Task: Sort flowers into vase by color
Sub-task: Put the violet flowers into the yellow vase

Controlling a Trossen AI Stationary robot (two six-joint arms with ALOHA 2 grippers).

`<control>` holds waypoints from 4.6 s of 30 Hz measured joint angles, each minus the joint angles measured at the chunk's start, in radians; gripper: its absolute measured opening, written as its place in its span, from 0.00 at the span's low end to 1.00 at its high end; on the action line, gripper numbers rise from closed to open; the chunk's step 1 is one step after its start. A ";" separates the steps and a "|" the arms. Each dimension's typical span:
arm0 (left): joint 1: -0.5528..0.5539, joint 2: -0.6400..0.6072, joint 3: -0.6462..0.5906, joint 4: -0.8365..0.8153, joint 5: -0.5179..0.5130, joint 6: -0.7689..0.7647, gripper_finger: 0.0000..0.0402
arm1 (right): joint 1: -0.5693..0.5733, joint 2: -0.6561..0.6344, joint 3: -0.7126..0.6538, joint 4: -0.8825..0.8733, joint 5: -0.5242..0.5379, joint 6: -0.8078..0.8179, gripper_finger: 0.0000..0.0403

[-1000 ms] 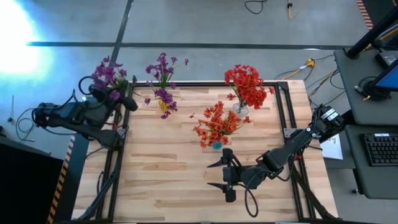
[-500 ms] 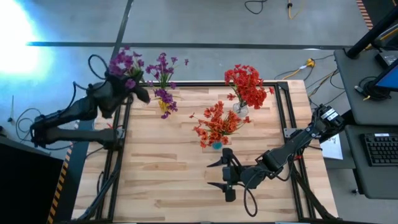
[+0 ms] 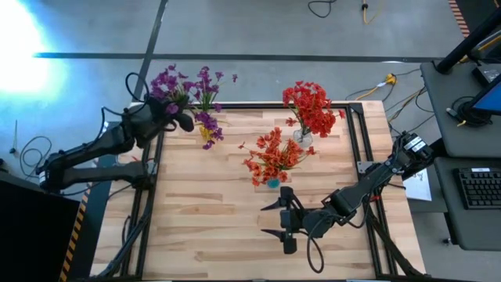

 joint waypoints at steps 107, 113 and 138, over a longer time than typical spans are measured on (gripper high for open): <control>0.010 0.214 -0.235 0.213 -0.002 -0.096 0.36 | -0.004 0.017 -0.001 0.008 0.002 0.048 0.68; 0.010 0.183 -0.235 0.125 0.003 -0.089 0.42 | -0.004 0.017 -0.001 0.010 0.002 0.048 0.68; 0.008 0.128 -0.235 0.069 0.027 -0.080 0.24 | -0.004 0.017 -0.001 0.014 0.002 0.048 0.68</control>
